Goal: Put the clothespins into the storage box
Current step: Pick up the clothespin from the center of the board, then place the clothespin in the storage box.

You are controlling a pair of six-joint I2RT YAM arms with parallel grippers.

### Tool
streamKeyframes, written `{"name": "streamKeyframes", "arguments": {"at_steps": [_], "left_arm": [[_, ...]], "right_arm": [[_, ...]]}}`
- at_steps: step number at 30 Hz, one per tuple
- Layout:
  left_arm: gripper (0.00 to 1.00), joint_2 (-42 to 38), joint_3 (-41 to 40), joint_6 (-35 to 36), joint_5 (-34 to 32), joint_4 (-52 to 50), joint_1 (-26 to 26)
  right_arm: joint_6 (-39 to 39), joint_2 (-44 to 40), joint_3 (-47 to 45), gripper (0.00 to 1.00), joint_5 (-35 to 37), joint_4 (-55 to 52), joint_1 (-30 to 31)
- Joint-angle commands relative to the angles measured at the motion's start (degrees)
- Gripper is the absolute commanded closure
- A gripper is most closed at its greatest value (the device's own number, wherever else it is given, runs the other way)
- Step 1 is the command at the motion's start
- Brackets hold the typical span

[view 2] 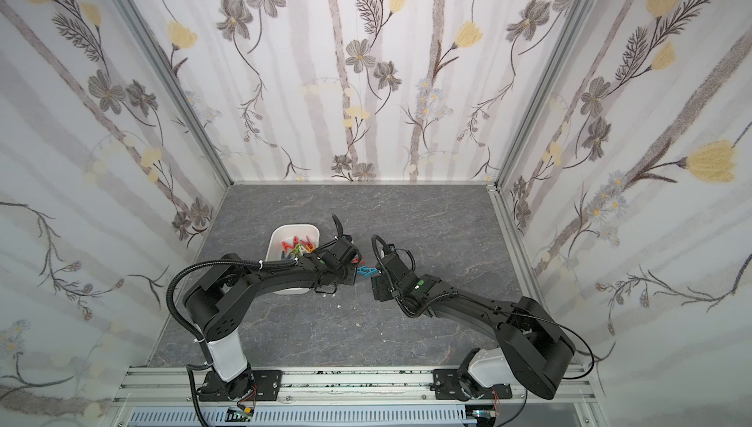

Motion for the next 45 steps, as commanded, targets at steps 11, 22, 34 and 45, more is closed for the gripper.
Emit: {"name": "streamKeyframes", "arguments": {"at_steps": [11, 22, 34, 45], "left_arm": [[0.97, -7.5, -0.2, -0.2, 2.0, -3.0, 0.1], [0.96, -27.2, -9.9, 2.8, 1.1, -3.8, 15.6], [0.62, -25.9, -6.9, 6.3, -5.8, -3.8, 21.4], [0.61, -19.1, -3.8, 2.7, -3.8, -2.5, 3.8]], "right_arm": [[0.5, 0.0, 0.8, 0.23, 0.0, 1.9, -0.2], [1.0, 1.6, 4.3, 0.24, -1.1, 2.6, 1.1], [1.7, 1.6, 4.5, 0.24, 0.5, 2.8, 2.8], [0.5, -2.9, 2.3, 0.24, 0.7, 1.3, -3.2]]}}
